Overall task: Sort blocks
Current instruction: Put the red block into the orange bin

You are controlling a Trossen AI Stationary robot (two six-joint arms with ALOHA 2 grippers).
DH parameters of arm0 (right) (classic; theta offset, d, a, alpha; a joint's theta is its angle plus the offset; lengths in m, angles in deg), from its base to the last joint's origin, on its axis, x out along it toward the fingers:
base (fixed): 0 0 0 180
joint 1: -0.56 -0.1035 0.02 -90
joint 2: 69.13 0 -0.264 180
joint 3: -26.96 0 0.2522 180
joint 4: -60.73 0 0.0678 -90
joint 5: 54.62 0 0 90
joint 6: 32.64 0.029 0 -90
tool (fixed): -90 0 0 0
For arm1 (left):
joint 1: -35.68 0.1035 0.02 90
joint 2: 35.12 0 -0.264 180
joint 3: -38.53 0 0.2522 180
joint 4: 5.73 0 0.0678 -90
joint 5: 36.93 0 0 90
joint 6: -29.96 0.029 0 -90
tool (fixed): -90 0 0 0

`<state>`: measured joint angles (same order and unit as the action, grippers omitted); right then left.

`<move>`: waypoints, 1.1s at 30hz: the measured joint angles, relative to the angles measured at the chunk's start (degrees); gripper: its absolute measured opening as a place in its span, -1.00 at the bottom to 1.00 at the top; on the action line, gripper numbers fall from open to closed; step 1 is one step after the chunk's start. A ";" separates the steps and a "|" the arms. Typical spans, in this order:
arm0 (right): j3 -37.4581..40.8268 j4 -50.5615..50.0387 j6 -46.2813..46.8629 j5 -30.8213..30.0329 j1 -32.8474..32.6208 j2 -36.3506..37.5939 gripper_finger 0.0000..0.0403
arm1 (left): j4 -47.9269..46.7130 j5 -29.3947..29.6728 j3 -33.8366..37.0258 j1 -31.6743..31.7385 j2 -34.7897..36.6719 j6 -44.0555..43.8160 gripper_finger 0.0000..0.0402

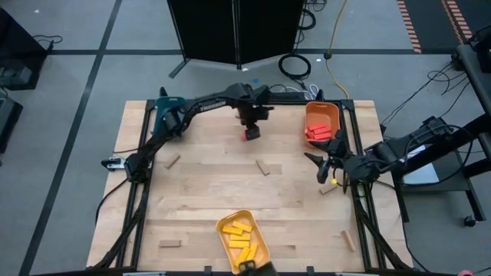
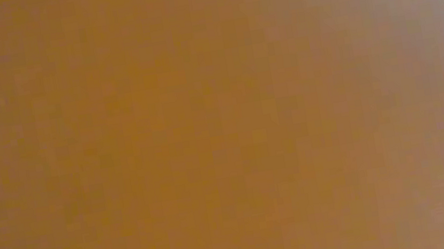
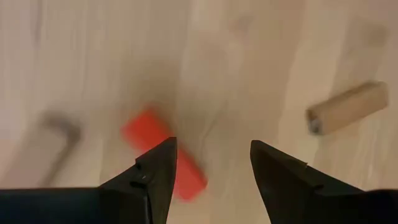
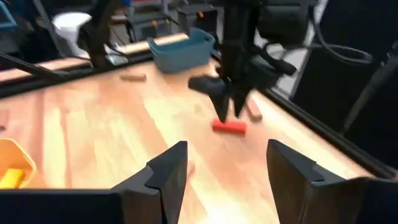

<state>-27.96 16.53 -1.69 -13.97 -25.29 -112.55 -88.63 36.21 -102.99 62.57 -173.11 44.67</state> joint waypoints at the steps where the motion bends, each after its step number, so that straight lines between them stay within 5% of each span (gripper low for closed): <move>1: 0.00 -1.16 1.17 -0.02 0.00 -0.18 -0.20 | 0.54 0.05 1.69 0.51 0.31 -1.47 -0.02; 9: 0.07 -4.14 1.23 -0.14 0.05 -3.09 -0.20 | 8.82 12.58 15.48 0.18 7.82 -8.53 -0.03; 14: 0.07 -4.12 -3.05 -0.15 0.55 -5.75 -0.20 | 18.30 12.64 21.98 -1.69 11.17 -11.84 -0.03; 23: 0.07 -4.12 -8.82 0.14 2.61 -7.28 -0.20 | 22.73 21.60 26.39 -4.01 10.49 -17.46 -0.03; 33: 0.07 -4.10 -15.57 0.40 6.52 -7.28 -0.20 | 22.45 23.49 26.42 -4.48 10.49 -20.99 -0.03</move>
<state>-27.90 12.43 -17.25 -13.57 -18.77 -119.83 -66.19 59.70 -76.57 58.09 -162.63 23.68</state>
